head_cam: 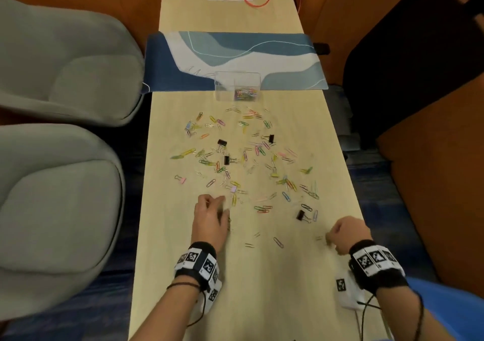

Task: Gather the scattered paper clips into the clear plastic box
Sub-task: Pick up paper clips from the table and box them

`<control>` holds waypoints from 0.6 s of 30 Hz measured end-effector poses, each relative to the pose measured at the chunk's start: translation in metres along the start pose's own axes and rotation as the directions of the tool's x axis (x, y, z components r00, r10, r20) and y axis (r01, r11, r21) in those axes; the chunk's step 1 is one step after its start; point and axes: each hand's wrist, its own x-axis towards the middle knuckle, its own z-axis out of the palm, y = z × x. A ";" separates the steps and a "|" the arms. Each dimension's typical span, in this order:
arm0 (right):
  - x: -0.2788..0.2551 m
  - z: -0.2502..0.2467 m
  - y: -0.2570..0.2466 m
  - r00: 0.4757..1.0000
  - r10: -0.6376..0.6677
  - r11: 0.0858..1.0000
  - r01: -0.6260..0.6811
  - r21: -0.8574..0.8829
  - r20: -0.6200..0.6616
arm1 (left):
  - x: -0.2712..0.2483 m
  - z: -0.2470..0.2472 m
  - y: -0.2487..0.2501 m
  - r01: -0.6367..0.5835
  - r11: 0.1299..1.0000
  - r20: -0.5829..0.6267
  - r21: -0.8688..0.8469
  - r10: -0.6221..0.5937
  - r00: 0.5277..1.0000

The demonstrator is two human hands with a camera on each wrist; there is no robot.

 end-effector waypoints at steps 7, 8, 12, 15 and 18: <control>-0.021 0.040 -0.008 0.978 -0.089 0.943 0.145 0.301 -0.191 | -0.037 0.010 -0.010 -0.143 0.990 0.240 0.021 0.133 0.962; -0.022 0.044 -0.015 0.969 -0.102 0.931 0.174 0.323 -0.227 | -0.039 0.013 -0.011 -0.146 0.989 0.257 0.022 0.135 0.957; -0.029 0.066 -0.042 0.941 -0.227 0.896 0.302 0.325 -0.250 | -0.046 0.026 -0.014 -0.102 0.993 0.261 -0.060 0.115 0.958; -0.039 0.073 -0.048 0.934 -0.316 0.860 0.357 0.364 -0.168 | -0.052 0.032 -0.004 -0.090 0.989 0.238 -0.120 0.117 0.964; -0.046 0.071 -0.037 0.945 -0.289 0.839 0.328 0.434 -0.157 | -0.051 0.034 0.005 -0.051 0.979 0.193 -0.195 0.089 0.977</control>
